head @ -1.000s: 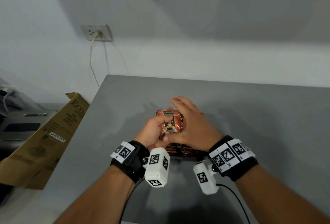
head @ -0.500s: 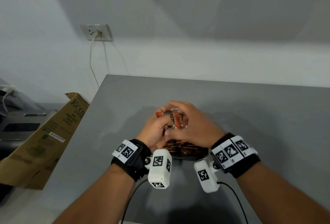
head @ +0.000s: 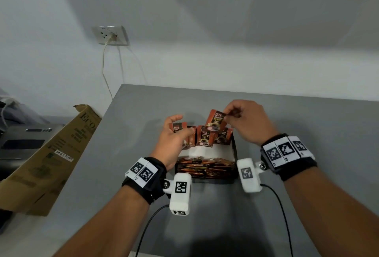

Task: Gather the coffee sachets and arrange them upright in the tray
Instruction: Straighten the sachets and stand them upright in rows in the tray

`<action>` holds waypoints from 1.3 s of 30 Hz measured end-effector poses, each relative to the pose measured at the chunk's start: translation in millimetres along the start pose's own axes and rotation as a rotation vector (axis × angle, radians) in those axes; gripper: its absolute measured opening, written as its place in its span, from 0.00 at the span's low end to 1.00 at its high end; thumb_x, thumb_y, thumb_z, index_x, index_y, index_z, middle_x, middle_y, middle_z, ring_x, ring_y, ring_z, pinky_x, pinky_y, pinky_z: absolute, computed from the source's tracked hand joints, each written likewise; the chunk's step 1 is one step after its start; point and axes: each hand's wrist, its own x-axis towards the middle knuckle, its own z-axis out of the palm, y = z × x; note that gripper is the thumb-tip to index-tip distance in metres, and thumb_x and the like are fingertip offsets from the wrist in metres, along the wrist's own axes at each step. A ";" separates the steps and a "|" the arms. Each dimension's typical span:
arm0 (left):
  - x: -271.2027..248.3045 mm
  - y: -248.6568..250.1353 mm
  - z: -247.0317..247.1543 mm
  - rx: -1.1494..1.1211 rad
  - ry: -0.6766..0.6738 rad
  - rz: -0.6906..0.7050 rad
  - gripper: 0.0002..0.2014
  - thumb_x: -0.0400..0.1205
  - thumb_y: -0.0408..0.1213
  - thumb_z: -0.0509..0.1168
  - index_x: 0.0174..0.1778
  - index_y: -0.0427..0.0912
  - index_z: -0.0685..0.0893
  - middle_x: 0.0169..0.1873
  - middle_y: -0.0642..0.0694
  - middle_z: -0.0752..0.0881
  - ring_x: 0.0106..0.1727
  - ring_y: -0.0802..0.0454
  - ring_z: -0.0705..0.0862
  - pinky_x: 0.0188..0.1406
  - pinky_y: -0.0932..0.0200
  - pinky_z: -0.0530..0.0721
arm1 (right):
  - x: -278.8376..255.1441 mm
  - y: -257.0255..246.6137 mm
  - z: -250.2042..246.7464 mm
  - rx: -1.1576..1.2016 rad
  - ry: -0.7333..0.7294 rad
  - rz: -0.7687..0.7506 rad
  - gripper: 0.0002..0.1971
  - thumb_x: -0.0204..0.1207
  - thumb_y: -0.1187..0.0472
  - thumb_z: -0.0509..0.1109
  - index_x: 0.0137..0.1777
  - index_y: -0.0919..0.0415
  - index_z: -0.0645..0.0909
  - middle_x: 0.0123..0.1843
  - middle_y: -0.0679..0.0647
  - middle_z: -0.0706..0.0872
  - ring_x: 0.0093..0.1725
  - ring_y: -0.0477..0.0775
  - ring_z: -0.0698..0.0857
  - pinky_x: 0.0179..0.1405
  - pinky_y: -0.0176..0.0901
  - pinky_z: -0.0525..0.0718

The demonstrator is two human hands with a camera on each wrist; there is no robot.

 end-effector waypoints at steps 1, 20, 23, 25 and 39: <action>2.4 -1.8 -5.9 0.012 0.033 0.000 0.23 0.79 0.26 0.70 0.66 0.52 0.75 0.58 0.37 0.82 0.41 0.47 0.85 0.43 0.49 0.86 | 4.1 7.7 -3.6 -0.059 0.009 0.018 0.11 0.76 0.65 0.75 0.39 0.46 0.85 0.39 0.40 0.88 0.42 0.39 0.86 0.41 0.26 0.77; -2.2 -11.9 -19.8 0.169 0.057 -0.046 0.19 0.80 0.25 0.67 0.64 0.47 0.77 0.44 0.41 0.86 0.39 0.49 0.83 0.44 0.47 0.81 | 18.0 79.9 51.7 -0.318 -0.060 0.149 0.05 0.74 0.67 0.72 0.46 0.57 0.87 0.49 0.56 0.88 0.46 0.56 0.85 0.46 0.47 0.87; -2.2 -10.7 -15.4 0.163 0.040 -0.071 0.23 0.77 0.20 0.66 0.66 0.44 0.77 0.47 0.40 0.87 0.44 0.48 0.85 0.44 0.51 0.82 | 20.0 80.5 52.9 -0.314 -0.060 0.151 0.04 0.76 0.67 0.72 0.48 0.60 0.87 0.52 0.59 0.86 0.47 0.58 0.85 0.49 0.49 0.87; -1.8 -11.4 -12.4 0.182 0.034 -0.082 0.26 0.74 0.17 0.64 0.65 0.45 0.77 0.49 0.40 0.88 0.46 0.48 0.87 0.45 0.49 0.85 | 19.2 80.9 52.9 -0.326 -0.054 0.140 0.04 0.77 0.66 0.72 0.49 0.61 0.87 0.53 0.58 0.85 0.49 0.57 0.84 0.47 0.46 0.83; 3.5 -8.6 22.7 0.313 -0.058 0.022 0.22 0.76 0.29 0.76 0.62 0.52 0.78 0.54 0.42 0.88 0.46 0.47 0.90 0.41 0.53 0.88 | -5.8 9.4 13.3 0.115 -0.149 -0.010 0.09 0.74 0.68 0.77 0.43 0.52 0.90 0.38 0.46 0.91 0.36 0.41 0.88 0.38 0.32 0.83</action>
